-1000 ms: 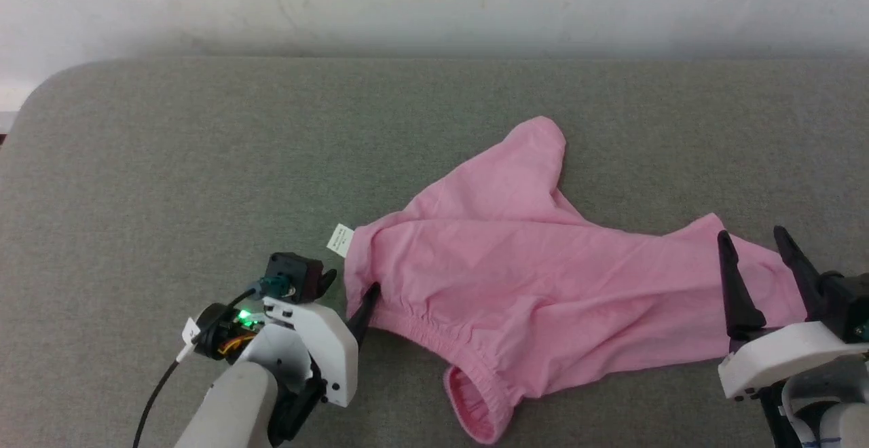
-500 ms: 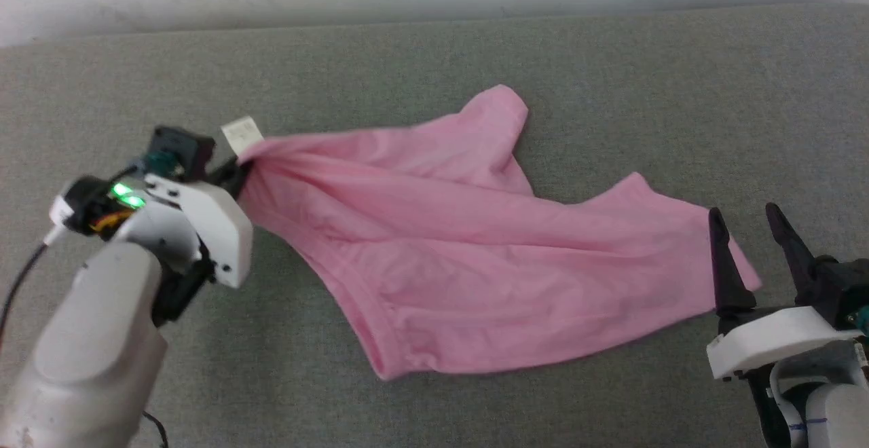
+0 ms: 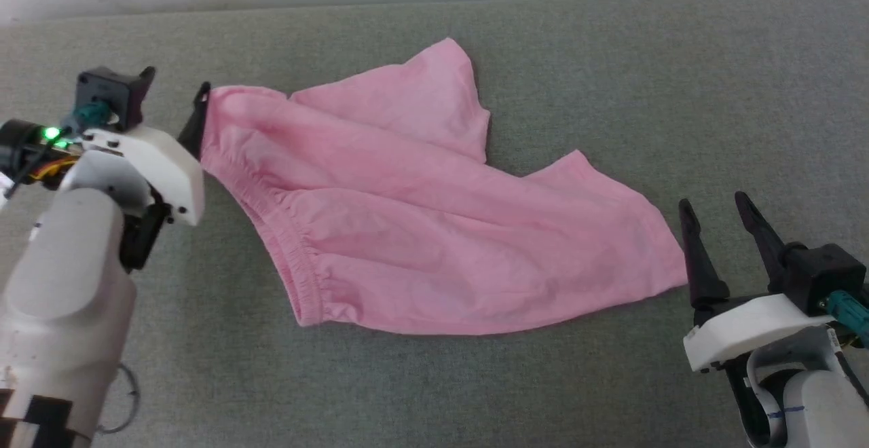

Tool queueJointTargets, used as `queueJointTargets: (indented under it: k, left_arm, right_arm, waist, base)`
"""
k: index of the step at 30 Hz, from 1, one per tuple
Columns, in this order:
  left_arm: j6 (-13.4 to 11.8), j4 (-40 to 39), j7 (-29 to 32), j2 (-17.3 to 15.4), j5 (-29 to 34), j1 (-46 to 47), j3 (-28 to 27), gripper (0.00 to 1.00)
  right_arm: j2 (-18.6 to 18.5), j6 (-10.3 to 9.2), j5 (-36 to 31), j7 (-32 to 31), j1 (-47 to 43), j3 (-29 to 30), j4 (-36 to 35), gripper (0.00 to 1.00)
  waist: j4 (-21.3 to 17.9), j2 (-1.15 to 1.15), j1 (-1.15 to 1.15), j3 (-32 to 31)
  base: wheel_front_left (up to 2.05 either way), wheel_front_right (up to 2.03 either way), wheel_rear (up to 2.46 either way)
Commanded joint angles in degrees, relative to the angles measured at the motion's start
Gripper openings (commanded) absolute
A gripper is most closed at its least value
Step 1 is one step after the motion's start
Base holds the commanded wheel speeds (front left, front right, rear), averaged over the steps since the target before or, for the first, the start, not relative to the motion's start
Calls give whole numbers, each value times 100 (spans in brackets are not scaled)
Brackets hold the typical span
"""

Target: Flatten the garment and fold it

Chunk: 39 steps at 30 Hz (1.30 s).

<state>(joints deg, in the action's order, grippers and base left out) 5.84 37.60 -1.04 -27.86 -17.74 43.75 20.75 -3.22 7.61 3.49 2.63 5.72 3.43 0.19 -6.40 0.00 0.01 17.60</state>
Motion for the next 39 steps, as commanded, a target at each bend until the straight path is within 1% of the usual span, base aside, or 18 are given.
queueJointTargets:
  k: [1, 5, 7, 10, 15, 19, 25, 29, 34, 39]
  left_arm:
    - [-80, 45, -297, 113, -28, -37, -13, 100]
    - [-228, -55, -994, 370, -164, -285, -122, 100]
    - [-298, -246, -1186, 486, -255, -501, -194, 100]
    - [-392, -705, -1308, 641, -392, -957, -280, 100]
    - [-601, -1550, -1337, 799, -576, -1928, -339, 100]
    - [-711, -2159, -1003, 905, -737, -2723, -194, 100]
    - [-665, -2797, -11, 975, -988, -3563, 268, 100]
    - [-625, -2955, 367, 953, -1045, -3707, 455, 100]
    - [-571, -2882, 530, 950, -1041, -3664, 586, 100]
    - [-554, -2695, 531, 947, -977, -3551, 650, 100]
  right_arm:
    - [16, -12, -9, 34, 23, 17, 47, 100]
    - [-46, -12, 2, 104, -51, 95, 122, 100]
    - [-70, -12, 17, 125, -103, 137, 167, 100]
    - [-96, -12, 19, 121, -207, 205, 243, 100]
    - [-90, -12, 23, 114, -391, 243, 322, 100]
    - [-66, -12, 48, 114, -513, 264, 330, 100]
    - [-32, -12, 67, 76, -623, 244, 318, 100]
    - [-21, -12, 63, 52, -611, 225, 312, 100]
    - [-13, -12, 63, 42, -590, 227, 343, 100]
    - [-9, -12, 59, 45, -562, 227, 381, 100]
  waist:
    - [146, 0, -1, -160]
    - [379, 0, -1, -450]
    - [488, 0, -1, -619]
    - [655, 0, -1, -851]
    - [831, 0, -1, -1137]
    - [893, 0, -1, -1236]
    - [851, 0, -1, -1215]
    - [765, 0, -1, -1115]
    - [661, 0, -1, -989]
    - [586, 0, -1, -890]
  base:
    - [0, 0, 0]
    - [0, 0, 0]
    - [0, 0, 0]
    - [0, 0, 0]
    - [0, 0, 0]
    - [0, 0, 0]
    - [0, 0, 0]
    - [0, 0, 0]
    - [0, 0, 0]
    - [0, 0, 0]
